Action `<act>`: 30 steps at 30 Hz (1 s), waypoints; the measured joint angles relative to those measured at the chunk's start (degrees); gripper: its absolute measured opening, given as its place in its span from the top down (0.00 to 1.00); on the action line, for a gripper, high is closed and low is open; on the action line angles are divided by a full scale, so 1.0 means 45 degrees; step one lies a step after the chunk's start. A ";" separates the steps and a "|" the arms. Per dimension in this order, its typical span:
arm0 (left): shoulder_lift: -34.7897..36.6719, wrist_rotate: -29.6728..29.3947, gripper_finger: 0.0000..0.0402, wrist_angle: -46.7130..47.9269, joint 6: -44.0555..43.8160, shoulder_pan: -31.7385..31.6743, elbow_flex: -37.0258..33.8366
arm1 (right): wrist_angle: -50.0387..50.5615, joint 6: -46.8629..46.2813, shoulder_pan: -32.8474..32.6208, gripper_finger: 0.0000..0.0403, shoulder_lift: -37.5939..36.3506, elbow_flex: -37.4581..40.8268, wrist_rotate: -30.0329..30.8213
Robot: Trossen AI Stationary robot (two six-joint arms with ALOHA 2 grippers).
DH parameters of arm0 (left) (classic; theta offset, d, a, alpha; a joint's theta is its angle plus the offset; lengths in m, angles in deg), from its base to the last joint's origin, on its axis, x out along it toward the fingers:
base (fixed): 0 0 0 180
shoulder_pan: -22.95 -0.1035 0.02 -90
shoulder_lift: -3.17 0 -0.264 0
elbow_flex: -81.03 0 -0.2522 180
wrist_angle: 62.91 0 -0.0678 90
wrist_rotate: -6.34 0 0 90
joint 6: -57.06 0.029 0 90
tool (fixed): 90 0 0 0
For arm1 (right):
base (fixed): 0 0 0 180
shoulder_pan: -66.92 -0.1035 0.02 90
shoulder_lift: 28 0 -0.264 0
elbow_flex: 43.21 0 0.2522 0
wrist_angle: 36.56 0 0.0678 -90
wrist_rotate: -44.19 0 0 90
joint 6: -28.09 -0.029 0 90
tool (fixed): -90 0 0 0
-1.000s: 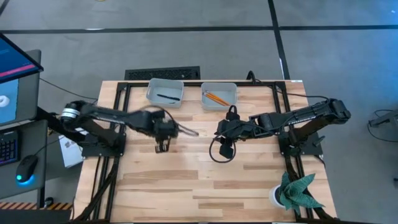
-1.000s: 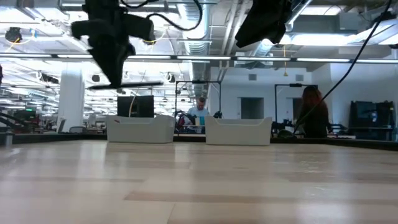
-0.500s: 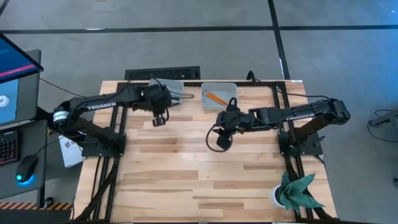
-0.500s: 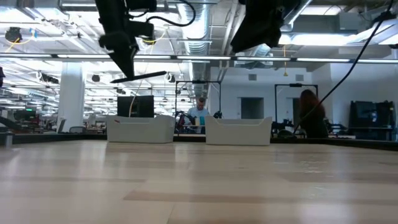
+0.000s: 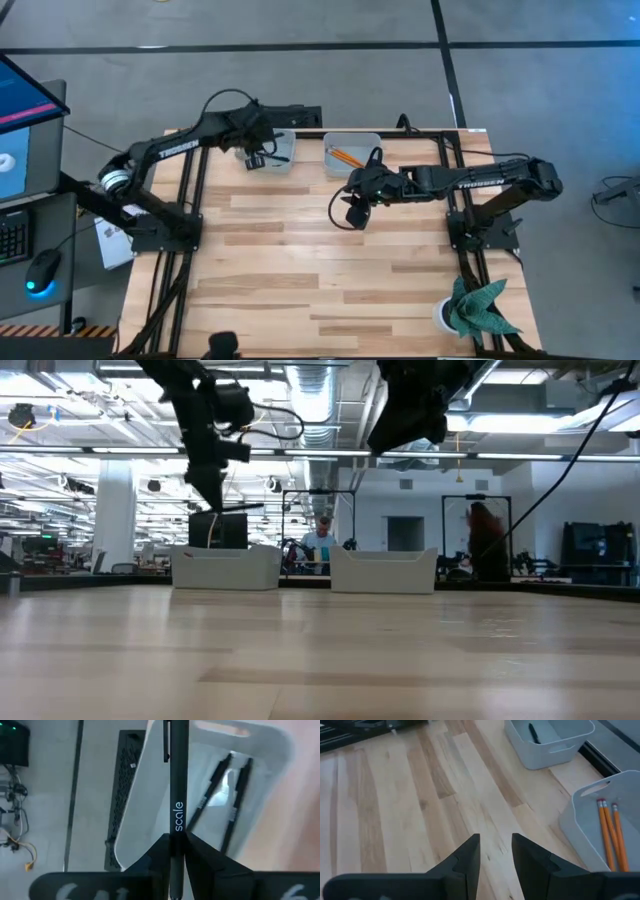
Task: Sort pens & pencils
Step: Put the black pen into the left gray bin
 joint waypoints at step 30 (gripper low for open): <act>-0.3780 0.2018 0.91 -0.1448 0.0333 -0.1015 0.0000 | 0.0005 -0.0015 0.0162 0.67 0.0000 0.0000 -0.0005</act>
